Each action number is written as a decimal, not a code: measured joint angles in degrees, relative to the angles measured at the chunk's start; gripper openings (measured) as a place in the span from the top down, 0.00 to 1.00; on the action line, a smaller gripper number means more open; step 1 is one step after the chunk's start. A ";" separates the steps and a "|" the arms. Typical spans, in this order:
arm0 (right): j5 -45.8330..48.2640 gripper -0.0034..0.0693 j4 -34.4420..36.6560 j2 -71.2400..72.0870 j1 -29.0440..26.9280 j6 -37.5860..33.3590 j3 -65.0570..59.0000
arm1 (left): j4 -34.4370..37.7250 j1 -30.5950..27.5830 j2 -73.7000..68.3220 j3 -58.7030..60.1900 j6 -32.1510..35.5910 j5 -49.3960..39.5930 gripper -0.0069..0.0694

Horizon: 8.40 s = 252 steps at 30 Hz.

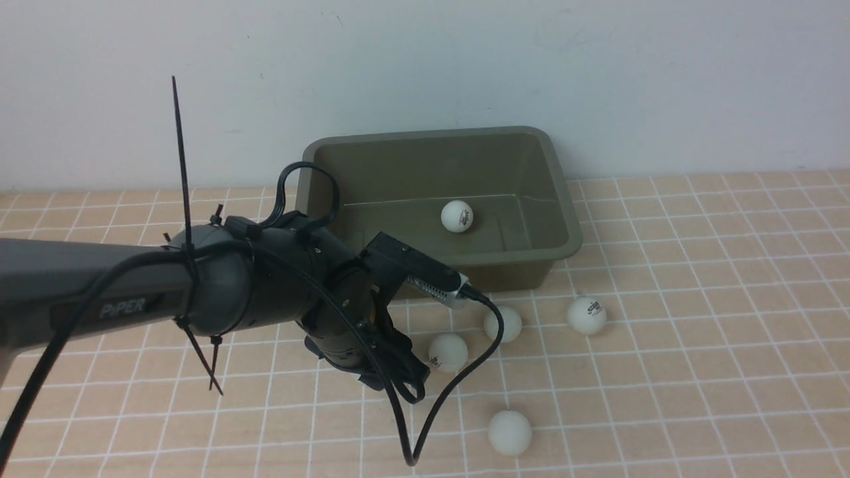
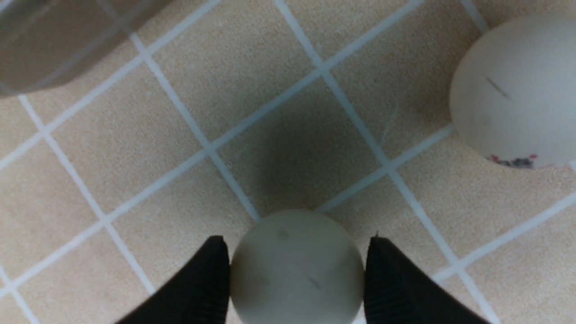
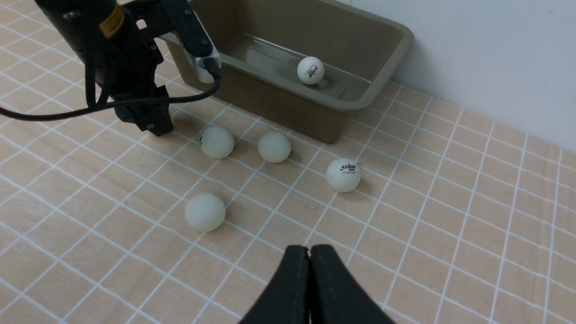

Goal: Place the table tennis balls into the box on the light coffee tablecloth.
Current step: 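Reach for and grasp a ping pong ball on the table beside the basket, then drop the ball into the bin, then reach for and grasp a ping pong ball on the table beside the basket, then drop the ball into the bin, then reach for and grasp a ping pong ball on the table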

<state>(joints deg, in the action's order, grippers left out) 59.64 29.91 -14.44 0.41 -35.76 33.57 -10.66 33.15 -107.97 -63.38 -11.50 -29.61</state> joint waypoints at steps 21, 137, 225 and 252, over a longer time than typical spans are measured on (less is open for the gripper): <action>0.72 0.97 0.00 0.00 0.00 0.00 0.00 | 12.71 -6.54 5.17 -22.18 19.62 -12.84 0.51; 1.71 0.97 14.14 -24.05 0.00 -18.19 0.00 | 21.48 1.48 -8.79 -12.11 44.56 1.02 0.44; -20.22 0.59 -17.30 -76.10 36.53 12.90 23.09 | 33.86 -13.35 51.53 8.91 40.10 -17.05 1.00; -23.28 0.50 -14.69 -88.30 36.37 13.09 24.73 | 30.48 -13.35 52.37 8.91 40.10 -13.41 1.00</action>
<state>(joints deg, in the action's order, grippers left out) 36.36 15.22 -102.75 36.78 -22.67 58.29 19.82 19.80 -55.61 -54.47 28.59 -43.02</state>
